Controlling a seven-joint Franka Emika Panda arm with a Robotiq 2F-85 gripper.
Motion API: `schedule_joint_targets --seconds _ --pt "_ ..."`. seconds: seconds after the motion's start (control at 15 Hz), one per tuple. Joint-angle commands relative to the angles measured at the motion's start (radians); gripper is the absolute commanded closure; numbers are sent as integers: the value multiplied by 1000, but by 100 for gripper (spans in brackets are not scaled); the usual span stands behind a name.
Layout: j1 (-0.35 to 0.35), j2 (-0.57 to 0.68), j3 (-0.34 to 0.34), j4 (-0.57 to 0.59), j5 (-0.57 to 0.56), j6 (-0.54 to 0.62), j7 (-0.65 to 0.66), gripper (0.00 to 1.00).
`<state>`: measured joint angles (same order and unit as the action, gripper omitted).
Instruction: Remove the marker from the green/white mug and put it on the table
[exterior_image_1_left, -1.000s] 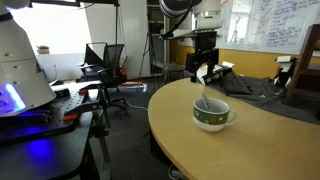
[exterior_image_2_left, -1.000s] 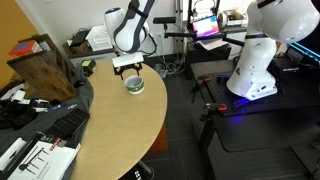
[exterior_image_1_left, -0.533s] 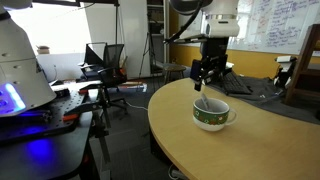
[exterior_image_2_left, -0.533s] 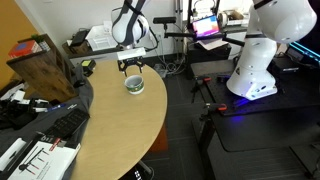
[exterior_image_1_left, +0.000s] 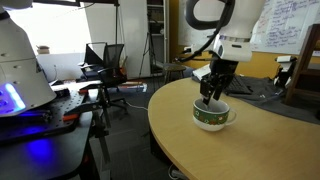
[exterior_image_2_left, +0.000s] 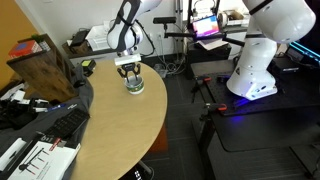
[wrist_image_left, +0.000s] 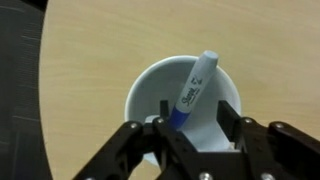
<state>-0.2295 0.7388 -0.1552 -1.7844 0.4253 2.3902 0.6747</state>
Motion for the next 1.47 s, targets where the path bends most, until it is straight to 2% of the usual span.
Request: schedule_joint_targets --seconds 0.0,0.2,0.53,0.6,0.67,0.73,1.0,1.27,1.33,1.4 --pt "-5 74 -17 106 31 -87 22 43" --pt "-16 120 -20 160 42 -135 24 41" --pt "-58 164 -6 237 88 -283 17 44" --pt "-67 171 -5 250 99 -307 12 54" --pt "-93 178 10 269 121 -351 -14 69" --pt "-95 184 5 278 132 -360 -6 70" --pt "-121 194 11 306 176 -378 -38 99" --pt "-110 192 4 307 170 -359 -34 100" --pt "-107 193 3 308 167 -355 -37 74" --pt "-104 194 1 308 165 -352 -33 73"
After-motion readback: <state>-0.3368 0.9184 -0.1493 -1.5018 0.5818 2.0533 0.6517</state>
